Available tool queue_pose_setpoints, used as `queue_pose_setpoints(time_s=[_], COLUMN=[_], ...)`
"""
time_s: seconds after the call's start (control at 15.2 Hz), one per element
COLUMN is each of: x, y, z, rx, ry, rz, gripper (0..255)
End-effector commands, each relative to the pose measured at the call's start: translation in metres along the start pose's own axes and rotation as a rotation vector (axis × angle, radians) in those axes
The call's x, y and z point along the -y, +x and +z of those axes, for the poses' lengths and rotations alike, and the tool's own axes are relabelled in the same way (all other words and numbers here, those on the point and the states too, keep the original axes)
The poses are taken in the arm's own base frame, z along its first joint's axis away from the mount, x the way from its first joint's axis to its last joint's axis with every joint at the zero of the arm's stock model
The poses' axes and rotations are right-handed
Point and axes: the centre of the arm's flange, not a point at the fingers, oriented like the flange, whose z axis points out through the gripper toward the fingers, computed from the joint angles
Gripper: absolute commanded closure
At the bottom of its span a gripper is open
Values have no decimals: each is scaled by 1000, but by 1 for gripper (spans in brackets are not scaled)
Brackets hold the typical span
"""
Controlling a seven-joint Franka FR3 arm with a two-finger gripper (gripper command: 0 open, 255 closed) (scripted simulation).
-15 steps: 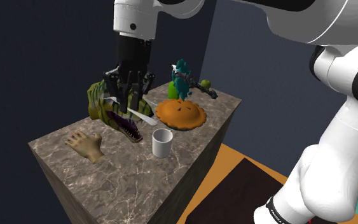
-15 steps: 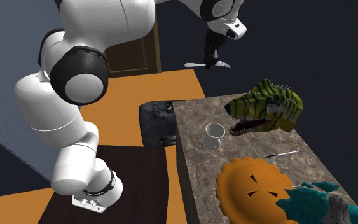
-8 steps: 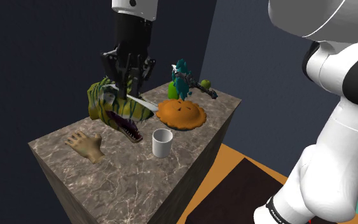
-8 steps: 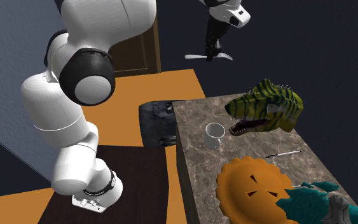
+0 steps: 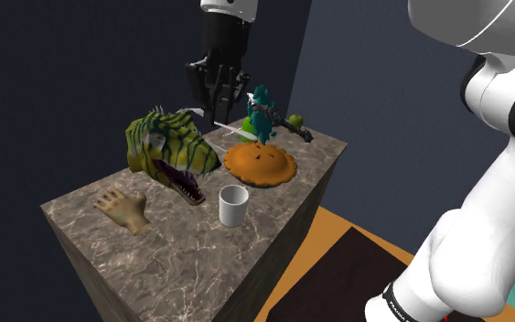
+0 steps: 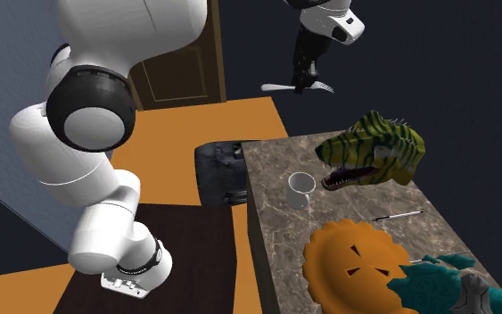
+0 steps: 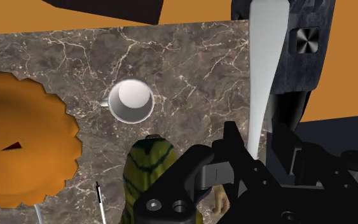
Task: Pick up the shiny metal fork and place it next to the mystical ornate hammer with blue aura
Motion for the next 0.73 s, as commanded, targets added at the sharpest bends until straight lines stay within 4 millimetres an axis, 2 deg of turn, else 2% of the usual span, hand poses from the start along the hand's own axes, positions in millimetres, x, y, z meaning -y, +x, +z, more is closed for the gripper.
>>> queue_pose_setpoints(time_s=[0.0,0.66], x=[-25,-154], y=[-3,-13], z=[-3,-29], rx=[0,0], ry=[1,1], rz=[-1,-1], gripper=[255,255])
